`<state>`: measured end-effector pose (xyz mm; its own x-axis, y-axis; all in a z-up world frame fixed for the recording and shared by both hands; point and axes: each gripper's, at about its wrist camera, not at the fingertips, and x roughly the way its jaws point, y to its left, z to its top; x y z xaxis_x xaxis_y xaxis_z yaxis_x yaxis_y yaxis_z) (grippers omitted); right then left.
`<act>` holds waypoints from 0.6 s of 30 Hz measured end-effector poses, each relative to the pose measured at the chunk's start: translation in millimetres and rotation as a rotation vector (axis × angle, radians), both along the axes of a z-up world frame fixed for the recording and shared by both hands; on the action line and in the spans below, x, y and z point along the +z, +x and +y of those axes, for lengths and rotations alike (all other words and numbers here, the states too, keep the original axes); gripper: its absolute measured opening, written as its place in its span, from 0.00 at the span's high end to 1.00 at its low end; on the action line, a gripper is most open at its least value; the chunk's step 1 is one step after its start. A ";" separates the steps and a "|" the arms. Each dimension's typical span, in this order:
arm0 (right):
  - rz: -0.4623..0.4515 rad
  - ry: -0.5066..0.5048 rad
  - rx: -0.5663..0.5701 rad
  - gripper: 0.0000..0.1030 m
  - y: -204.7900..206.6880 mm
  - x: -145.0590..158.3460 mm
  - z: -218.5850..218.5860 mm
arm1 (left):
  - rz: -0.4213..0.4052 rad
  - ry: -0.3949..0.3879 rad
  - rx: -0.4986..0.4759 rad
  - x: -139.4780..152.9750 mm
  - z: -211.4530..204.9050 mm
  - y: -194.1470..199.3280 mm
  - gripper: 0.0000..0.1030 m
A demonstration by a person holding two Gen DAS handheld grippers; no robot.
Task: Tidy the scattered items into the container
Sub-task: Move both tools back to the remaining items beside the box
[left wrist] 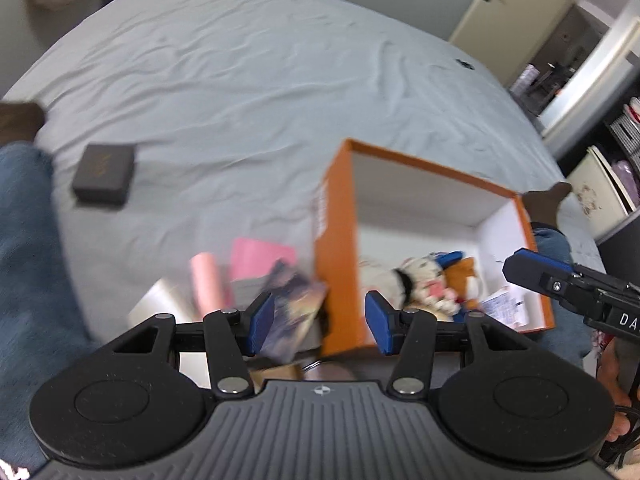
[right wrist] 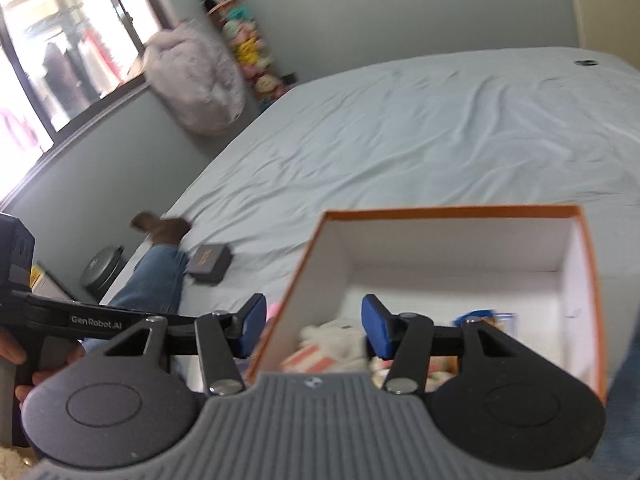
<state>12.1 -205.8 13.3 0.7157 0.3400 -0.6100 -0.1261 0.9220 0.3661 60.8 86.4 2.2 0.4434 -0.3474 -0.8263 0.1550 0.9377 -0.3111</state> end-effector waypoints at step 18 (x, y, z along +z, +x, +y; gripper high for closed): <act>0.115 -0.249 0.349 0.53 83.9 -23.2 89.7 | 0.004 0.099 -0.125 -26.1 25.2 19.7 0.43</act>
